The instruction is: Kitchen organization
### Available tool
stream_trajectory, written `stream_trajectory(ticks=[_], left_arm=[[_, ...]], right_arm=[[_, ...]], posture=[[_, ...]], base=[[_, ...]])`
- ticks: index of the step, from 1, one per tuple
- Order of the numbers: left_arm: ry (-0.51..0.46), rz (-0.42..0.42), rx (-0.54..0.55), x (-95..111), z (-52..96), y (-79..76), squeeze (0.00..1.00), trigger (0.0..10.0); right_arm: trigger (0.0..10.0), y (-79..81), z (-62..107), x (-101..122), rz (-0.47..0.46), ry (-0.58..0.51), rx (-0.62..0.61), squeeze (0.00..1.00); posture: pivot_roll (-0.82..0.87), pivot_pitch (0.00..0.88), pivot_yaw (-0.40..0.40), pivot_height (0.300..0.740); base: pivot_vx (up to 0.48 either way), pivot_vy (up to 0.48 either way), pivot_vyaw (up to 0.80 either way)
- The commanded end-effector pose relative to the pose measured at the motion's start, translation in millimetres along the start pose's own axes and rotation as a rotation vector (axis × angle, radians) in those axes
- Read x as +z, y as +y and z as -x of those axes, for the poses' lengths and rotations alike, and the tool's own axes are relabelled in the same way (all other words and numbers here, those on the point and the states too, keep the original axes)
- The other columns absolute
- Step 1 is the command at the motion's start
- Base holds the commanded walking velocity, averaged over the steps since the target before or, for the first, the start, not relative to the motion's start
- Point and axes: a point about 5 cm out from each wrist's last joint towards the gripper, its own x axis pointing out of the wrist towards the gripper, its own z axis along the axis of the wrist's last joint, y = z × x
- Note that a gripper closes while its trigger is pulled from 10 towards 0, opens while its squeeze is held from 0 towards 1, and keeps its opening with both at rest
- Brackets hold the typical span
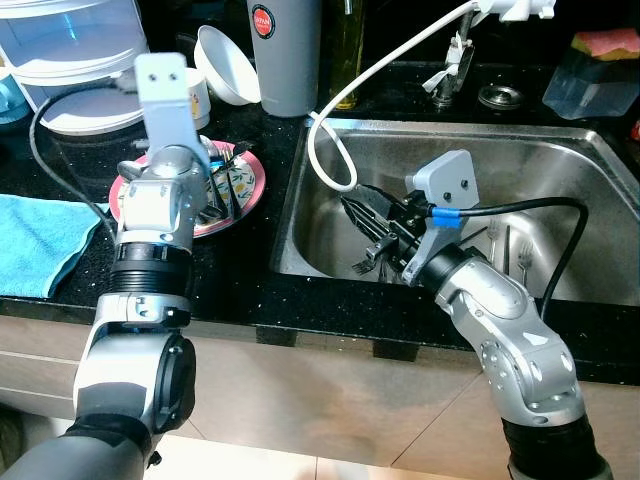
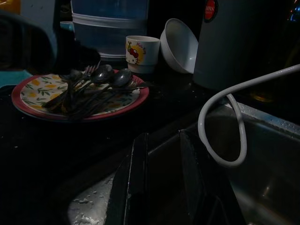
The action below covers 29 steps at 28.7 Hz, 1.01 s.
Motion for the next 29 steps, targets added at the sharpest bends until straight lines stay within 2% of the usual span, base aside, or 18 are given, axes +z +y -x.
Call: stream_trajectory(ticks=[1,5,6,8,9,16,19,20,21,22,23,24,29], left_arm=[[0.043,-0.012,0.055,-8.8,-3.3,11.4,1.00,10.0],[0.091,0.012,0.078,-15.6,-4.6,15.3,1.00,10.0],[0.124,0.037,0.076,-19.6,-5.1,15.3,0.22,10.0],[0.124,0.037,0.076,-19.6,-5.1,15.3,0.22,10.0],[0.149,0.059,0.078,-22.4,-5.1,15.1,0.00,10.0],[0.252,0.163,0.077,-37.0,-4.5,9.7,0.00,10.0],[0.258,0.167,0.080,-38.4,-3.7,9.0,0.00,10.0],[0.267,0.167,0.084,-40.4,-3.3,8.7,0.00,7.0],[0.267,0.167,0.084,-40.4,-3.3,8.7,0.00,7.0],[0.271,0.167,0.086,-41.3,-3.4,9.0,0.00,3.7],[0.273,0.167,0.088,-41.8,-3.5,9.3,0.00,3.7],[0.274,0.167,0.091,-41.9,-3.7,9.7,0.00,0.0],[0.269,0.174,0.094,-39.8,-4.5,10.3,0.00,0.0]], right_arm=[[10.0,-1.2,-0.2,-1.6,-0.003,0.000,-0.007,0.00],[10.0,-0.9,-0.3,-1.8,-0.002,-0.001,-0.006,0.00],[10.0,-0.7,-0.5,-1.9,-0.002,-0.001,-0.005,0.00],[10.0,-0.7,-0.5,-1.9,-0.002,-0.001,-0.005,0.00],[10.0,-0.5,-0.7,-1.9,-0.002,-0.002,-0.003,0.00],[10.0,-0.5,-1.0,-1.0,0.000,-0.004,-0.002,0.00],[10.0,-0.2,-0.9,-1.1,-0.001,-0.003,-0.002,0.00],[10.0,0.2,-0.8,-1.3,-0.003,-0.003,-0.002,0.00],[10.0,0.2,-0.8,-1.3,-0.003,-0.003,-0.002,0.00],[10.0,0.4,-0.9,-1.5,-0.004,-0.003,-0.002,0.00],[10.0,0.6,-0.9,-1.6,-0.004,-0.003,-0.002,0.00],[10.0,0.7,-0.9,-1.6,-0.005,-0.003,-0.001,0.00],[10.0,0.9,-1.2,-1.5,-0.008,-0.003,-0.003,0.00]], posture=[[0.05,0.078,0.073,0.740],[0.05,0.070,0.073,0.740],[0.05,0.068,0.073,0.740],[0.05,0.068,0.073,0.740],[0.05,0.067,0.074,0.740],[0.05,0.067,0.074,0.740],[0.04,0.072,0.072,0.740],[0.04,0.075,0.071,0.740],[0.04,0.075,0.071,0.740],[0.04,0.075,0.071,0.740],[0.04,0.075,0.071,0.740],[0.04,0.075,0.071,0.740],[0.04,0.080,0.071,0.740]], base=[[0.000,0.000,0.00],[0.000,0.000,0.00],[0.000,0.000,0.00],[0.000,0.000,0.00],[0.000,0.000,0.00],[0.000,0.000,0.00],[0.000,0.000,0.00],[0.000,0.000,0.00],[0.000,0.000,0.00],[0.000,0.000,0.00],[0.000,0.000,0.00],[0.000,0.000,0.00],[0.000,0.000,0.00]])
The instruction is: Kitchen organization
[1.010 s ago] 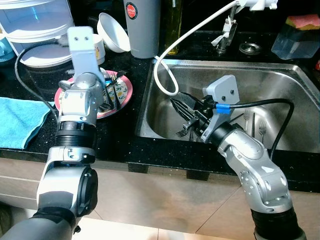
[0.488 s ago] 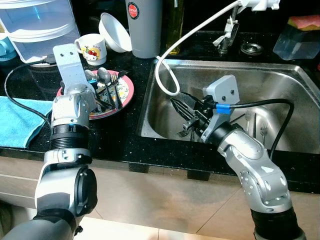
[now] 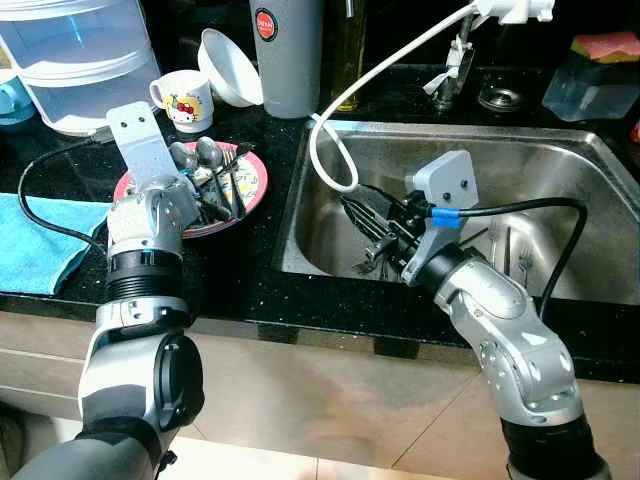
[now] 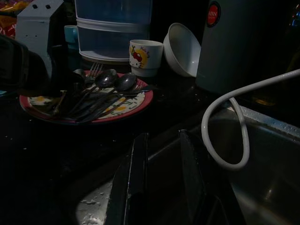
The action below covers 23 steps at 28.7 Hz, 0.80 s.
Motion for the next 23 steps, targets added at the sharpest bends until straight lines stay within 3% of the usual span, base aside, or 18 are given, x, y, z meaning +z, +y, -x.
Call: stream_trajectory(ticks=[1,10,14,15,16,20,23], left_arm=[[0.061,-0.006,0.012,-12.9,-4.1,2.5,0.00,0.0],[0.008,-0.014,0.018,-4.1,-3.6,3.0,0.00,0.0],[-0.072,-0.036,0.000,8.5,-1.6,0.5,0.00,0.0],[-0.109,-0.047,-0.009,14.0,-0.1,-1.0,0.00,0.4],[-0.162,-0.060,-0.040,21.3,2.5,-4.9,0.00,10.0],[-0.278,-0.073,-0.097,37.7,10.2,-12.9,0.00,10.0],[-0.390,-0.043,-0.220,57.6,23.5,-28.0,0.00,10.0]], right_arm=[[10.0,0.2,-0.4,-0.9,-0.002,0.001,-0.003,0.00],[10.0,0.5,-0.2,-1.0,-0.007,0.001,-0.004,0.00],[10.0,0.8,-0.4,-1.1,-0.008,0.001,-0.003,0.00],[10.0,0.7,-0.5,-1.1,-0.008,0.001,-0.003,0.00],[10.0,0.5,-0.6,-1.0,-0.007,0.001,-0.005,0.00],[10.0,0.0,-0.7,-0.9,-0.006,0.001,-0.008,0.00],[10.0,-2.1,-0.9,-0.3,-0.003,-0.003,-0.024,0.00]], posture=[[0.04,0.085,0.071,0.740],[0.04,0.092,0.071,0.740],[0.04,0.095,0.069,0.740],[0.04,0.095,0.069,0.740],[0.04,0.098,0.068,0.740],[0.04,0.098,0.067,0.740],[0.04,0.099,0.066,0.740]], base=[[0.000,0.000,0.00],[0.000,0.000,0.00],[0.000,0.000,0.00],[0.000,0.000,0.00],[0.000,0.000,0.00],[0.000,0.000,0.00],[0.000,0.000,0.00]])
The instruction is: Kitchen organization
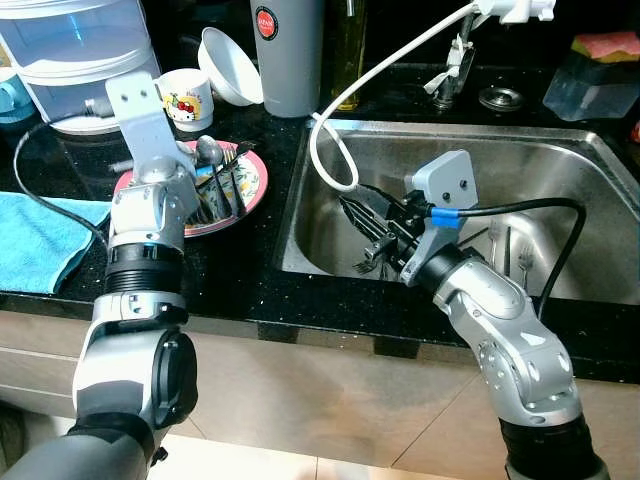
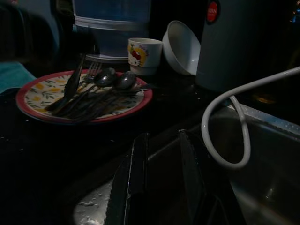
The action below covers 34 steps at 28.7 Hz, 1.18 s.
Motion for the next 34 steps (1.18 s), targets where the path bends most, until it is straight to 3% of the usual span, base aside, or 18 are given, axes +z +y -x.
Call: stream_trajectory(ticks=[1,2,3,7,8,11,13,14,16,20,22,27,34], left_arm=[[-0.076,0.007,-0.033,17.4,2.2,-4.3,0.00,10.0],[-0.125,0.052,-0.175,32.4,7.4,-22.4,0.00,10.0],[-0.137,0.069,-0.236,36.7,9.9,-29.7,0.00,10.0],[-0.139,0.070,-0.277,38.4,11.3,-35.0,0.00,10.0],[-0.082,0.057,-0.438,30.1,15.2,-55.1,0.00,10.0],[-0.082,0.057,-0.438,30.1,15.2,-55.1,0.00,10.0],[-0.019,0.003,-0.637,16.0,22.1,-79.0,0.00,10.0],[-0.019,0.003,-0.637,16.0,22.1,-79.0,0.00,10.0],[0.022,-0.067,-0.773,2.3,26.4,-96.2,0.00,10.0],[0.051,-0.170,-0.885,-12.4,30.0,-112.0,0.00,10.0],[0.066,-0.183,-0.915,-17.2,31.5,-115.7,0.00,10.0],[0.102,-0.275,-1.015,-40.0,37.1,-129.8,0.00,10.0],[0.133,-0.305,-1.144,-55.1,47.5,-143.9,0.00,10.0]], right_arm=[[10.0,-2.0,-0.6,-0.3,0.000,-0.001,-0.014,0.00],[10.0,-11.7,-1.3,2.4,0.005,-0.017,-0.087,0.00],[10.0,-15.9,-1.4,3.5,0.005,-0.023,-0.118,0.00],[10.0,-19.5,-1.6,4.4,0.004,-0.029,-0.144,0.00],[10.0,-29.4,-0.8,7.3,0.007,-0.045,-0.217,0.00],[10.0,-29.4,-0.8,7.3,0.007,-0.045,-0.217,0.00],[10.0,-38.7,1.0,9.4,0.024,-0.044,-0.280,0.00],[10.0,-38.7,1.0,9.4,0.024,-0.044,-0.280,0.00],[10.0,-50.2,5.6,8.8,0.073,-0.011,-0.351,0.00],[10.0,-68.9,14.1,7.7,0.103,0.025,-0.467,0.00],[10.0,-72.3,15.8,8.1,0.106,0.025,-0.488,0.00],[10.0,-74.7,16.8,17.2,0.112,-0.020,-0.506,0.00],[10.0,-72.9,14.5,24.4,0.110,-0.064,-0.509,0.00]], posture=[[0.04,0.099,0.066,0.740],[0.04,0.099,0.068,0.740],[0.04,0.099,0.068,0.740],[0.04,0.099,0.067,0.740],[0.04,0.099,0.066,0.740],[0.04,0.099,0.066,0.740],[0.02,0.103,0.069,0.740],[0.02,0.103,0.069,0.740],[0.01,0.106,0.068,0.740],[0.00,0.108,0.070,0.740],[0.00,0.111,0.069,0.740],[-0.02,0.115,0.062,0.740],[-0.02,0.114,0.062,0.740]], base=[[0.000,0.000,0.00],[0.000,0.000,0.00],[0.000,0.000,0.00],[0.000,0.000,0.00],[0.000,0.000,0.00],[0.000,0.000,0.00],[0.000,0.000,0.00],[0.000,0.000,0.00],[0.000,0.000,0.00],[0.000,0.000,0.00],[0.000,0.000,0.00],[0.000,0.000,0.00],[0.000,0.000,0.00]])
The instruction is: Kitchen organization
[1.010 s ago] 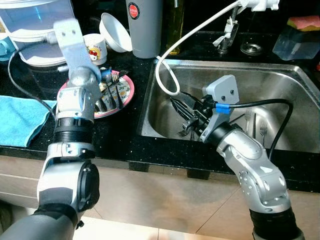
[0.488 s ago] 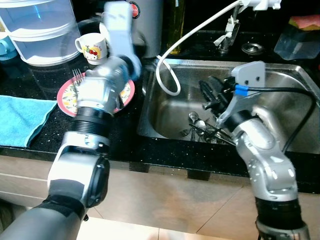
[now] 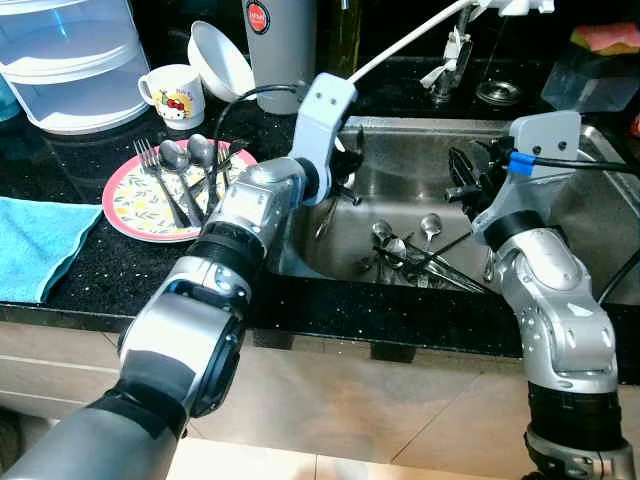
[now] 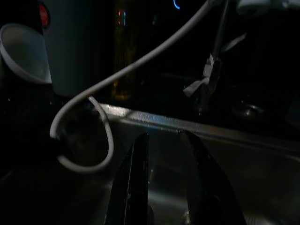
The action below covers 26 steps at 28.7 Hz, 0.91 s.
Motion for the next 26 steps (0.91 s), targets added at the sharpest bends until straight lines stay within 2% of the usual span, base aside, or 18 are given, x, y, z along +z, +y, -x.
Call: stream_trajectory(ticks=[1,2,6,9,12,13,14,17,22,26], left_arm=[[0.013,-0.029,-0.072,-1.1,-6.8,-12.5,0.00,10.0],[0.019,-0.053,-0.143,-1.0,-11.2,-23.5,0.00,10.0],[0.030,-0.070,-0.192,-1.6,-12.8,-29.0,0.00,10.0],[0.099,-0.119,-0.220,-14.0,-13.1,-32.2,0.00,10.0],[0.119,-0.130,-0.186,-22.3,-12.4,-29.7,0.00,10.0],[0.110,-0.100,-0.142,-23.3,-12.0,-26.2,0.00,10.0],[0.089,-0.046,-0.051,-23.8,-11.4,-19.3,0.00,10.0],[0.088,-0.003,-0.026,-27.3,-9.2,-15.4,0.00,10.0],[0.090,0.001,-0.017,-30.9,-8.2,-14.0,0.00,10.0],[0.140,-0.016,-0.060,-40.3,-8.4,-18.4,0.00,10.0]], right_arm=[[10.0,0.6,-0.1,9.0,-0.003,-0.051,-0.014,0.00],[10.0,-0.5,0.4,11.9,0.004,-0.069,-0.030,0.00],[10.0,-0.9,1.0,12.7,0.012,-0.076,-0.037,0.00],[10.0,-2.0,0.5,15.2,0.024,-0.089,-0.044,0.00],[10.0,-3.1,0.3,16.7,0.017,-0.096,-0.046,0.00],[10.0,-2.7,-0.1,16.6,0.016,-0.095,-0.046,0.00],[10.0,-1.9,-0.5,16.2,0.013,-0.093,-0.045,0.00],[10.0,-0.2,-0.7,14.7,0.008,-0.086,-0.040,0.00],[10.0,-0.4,-1.0,12.9,-0.002,-0.076,-0.039,0.00],[10.0,0.5,-2.9,12.0,-0.006,-0.072,-0.043,0.00]], posture=[[-0.02,0.113,0.064,0.740],[-0.01,0.105,0.071,0.740],[0.00,0.100,0.078,0.740],[0.01,0.093,0.081,0.740],[0.01,0.092,0.077,0.740],[0.01,0.092,0.077,0.740],[0.00,0.092,0.074,0.740],[-0.02,0.096,0.062,0.740],[-0.03,0.097,0.046,0.740],[-0.04,0.095,0.047,0.740]], base=[[0.000,0.000,0.00],[0.000,0.000,0.00],[0.000,0.000,0.00],[0.000,0.000,0.00],[0.000,0.000,0.00],[0.000,0.000,0.00],[0.000,0.000,0.00],[0.000,0.000,0.00],[0.000,0.000,0.00],[0.000,0.000,0.00]])
